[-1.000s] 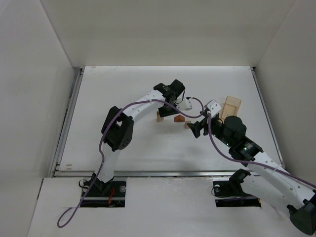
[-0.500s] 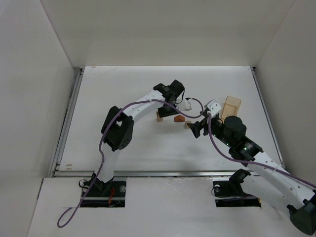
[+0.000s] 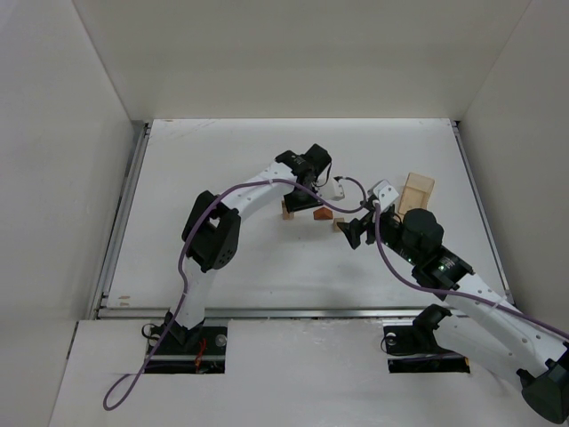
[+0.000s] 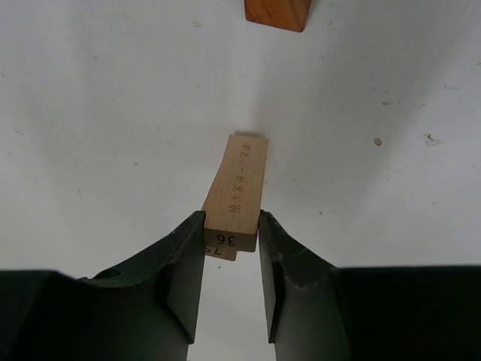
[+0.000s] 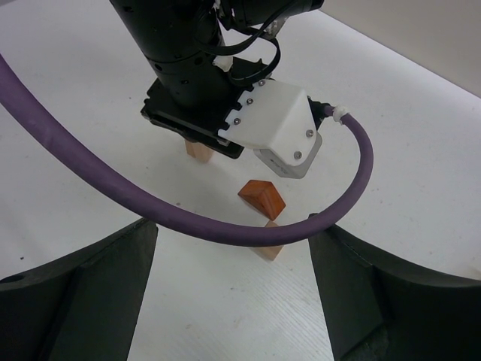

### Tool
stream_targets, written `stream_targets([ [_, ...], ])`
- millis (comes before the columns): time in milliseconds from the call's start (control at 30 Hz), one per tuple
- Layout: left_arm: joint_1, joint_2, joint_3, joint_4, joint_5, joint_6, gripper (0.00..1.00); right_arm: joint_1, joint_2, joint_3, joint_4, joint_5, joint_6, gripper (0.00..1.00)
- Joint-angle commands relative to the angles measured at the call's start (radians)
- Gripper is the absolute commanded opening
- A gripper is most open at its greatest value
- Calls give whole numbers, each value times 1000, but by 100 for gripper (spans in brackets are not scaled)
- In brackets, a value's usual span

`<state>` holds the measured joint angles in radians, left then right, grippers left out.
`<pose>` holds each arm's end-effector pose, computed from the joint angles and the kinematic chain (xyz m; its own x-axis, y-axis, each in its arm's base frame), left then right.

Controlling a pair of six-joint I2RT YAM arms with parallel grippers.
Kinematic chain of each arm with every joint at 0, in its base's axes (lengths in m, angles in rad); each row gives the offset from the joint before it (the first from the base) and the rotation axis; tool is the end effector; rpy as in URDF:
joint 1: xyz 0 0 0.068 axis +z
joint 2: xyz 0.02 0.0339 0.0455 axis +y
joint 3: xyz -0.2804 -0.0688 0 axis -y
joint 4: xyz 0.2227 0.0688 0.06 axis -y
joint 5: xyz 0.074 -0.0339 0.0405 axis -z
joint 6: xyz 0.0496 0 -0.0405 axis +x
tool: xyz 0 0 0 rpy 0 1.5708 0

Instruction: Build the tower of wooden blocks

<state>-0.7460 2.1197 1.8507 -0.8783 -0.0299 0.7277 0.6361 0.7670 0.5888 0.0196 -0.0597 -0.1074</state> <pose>0.3298 -0.3028 0.2387 -0.0547 0.9558 -0.2887 0.9452 0.1428 0.2937 0.1349 0.1033 0.3082 -0.0577 -0.1756 -0.9828 -0.6503 0.7535 -0.0965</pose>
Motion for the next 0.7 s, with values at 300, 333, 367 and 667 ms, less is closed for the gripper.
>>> stream_targets([
  [300, 2, 3, -27, -10, 13, 18, 18, 4, -5, 2, 25, -2, 20, 86],
  [333, 2, 3, -27, -10, 13, 18, 18, 4, -5, 2, 25, -2, 20, 86],
  [367, 2, 3, -27, -10, 13, 18, 20, 4, -5, 2, 25, -2, 20, 86],
  [667, 2, 3, -18, -10, 13, 18, 32, 4, -5, 2, 25, -2, 20, 86],
])
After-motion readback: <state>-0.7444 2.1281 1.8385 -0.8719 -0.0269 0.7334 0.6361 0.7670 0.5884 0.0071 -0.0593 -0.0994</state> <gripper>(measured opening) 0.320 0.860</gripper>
